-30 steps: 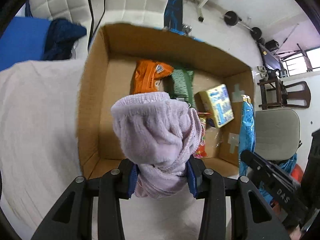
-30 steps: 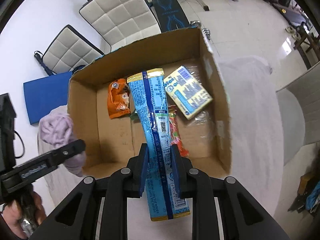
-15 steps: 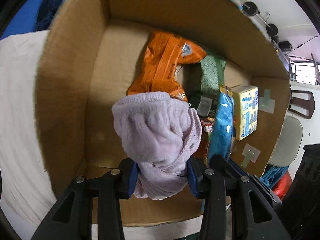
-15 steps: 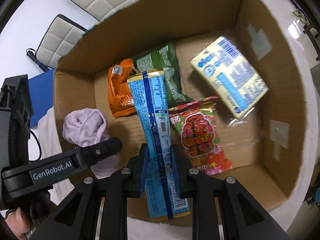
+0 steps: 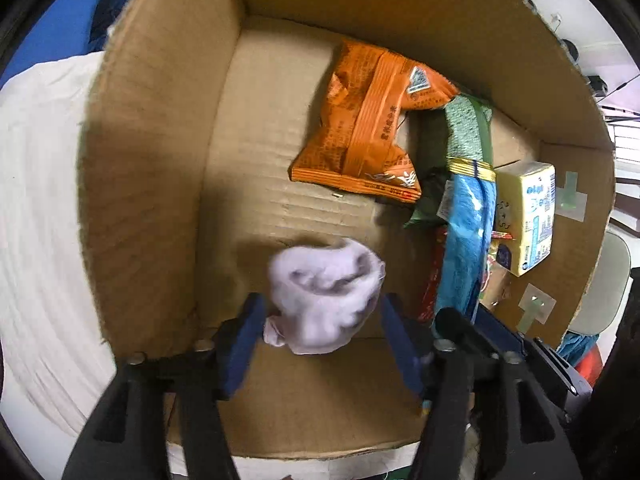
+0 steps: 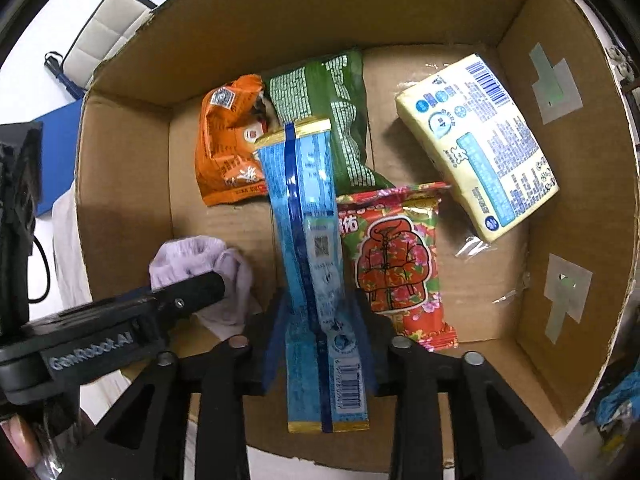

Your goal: Organize soft objects

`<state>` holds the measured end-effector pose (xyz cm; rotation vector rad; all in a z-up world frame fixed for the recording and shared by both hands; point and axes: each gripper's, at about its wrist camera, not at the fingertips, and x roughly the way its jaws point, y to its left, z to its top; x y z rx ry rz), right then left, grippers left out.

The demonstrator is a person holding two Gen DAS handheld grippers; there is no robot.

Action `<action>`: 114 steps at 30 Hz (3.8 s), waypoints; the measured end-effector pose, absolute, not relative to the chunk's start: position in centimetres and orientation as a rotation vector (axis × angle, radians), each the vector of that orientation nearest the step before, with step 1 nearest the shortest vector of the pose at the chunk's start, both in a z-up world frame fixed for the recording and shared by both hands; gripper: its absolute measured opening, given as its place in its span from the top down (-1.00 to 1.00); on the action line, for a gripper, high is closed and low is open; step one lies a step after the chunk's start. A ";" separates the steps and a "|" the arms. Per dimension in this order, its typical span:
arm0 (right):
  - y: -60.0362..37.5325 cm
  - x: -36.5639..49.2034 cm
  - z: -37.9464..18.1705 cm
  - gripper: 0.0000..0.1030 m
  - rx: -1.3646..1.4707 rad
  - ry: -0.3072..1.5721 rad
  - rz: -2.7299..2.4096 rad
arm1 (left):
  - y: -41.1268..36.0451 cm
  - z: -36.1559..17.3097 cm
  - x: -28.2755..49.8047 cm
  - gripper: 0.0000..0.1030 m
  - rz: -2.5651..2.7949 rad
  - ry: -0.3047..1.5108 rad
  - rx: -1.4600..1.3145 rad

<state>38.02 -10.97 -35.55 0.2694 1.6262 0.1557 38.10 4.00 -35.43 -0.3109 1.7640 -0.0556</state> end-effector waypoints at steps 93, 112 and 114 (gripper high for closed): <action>-19.9 7.1 3.5 -1.00 0.040 0.976 -0.013 | 0.6 -0.7 9.5 -0.97 0.008 0.947 -0.068; -19.3 8.3 3.3 -1.00 -0.002 0.956 -0.031 | 0.5 -1.1 10.3 -0.97 0.058 0.937 -0.060; -19.3 8.4 3.3 -1.00 -0.003 0.957 -0.031 | 0.4 -1.2 10.2 -0.97 0.066 0.932 -0.054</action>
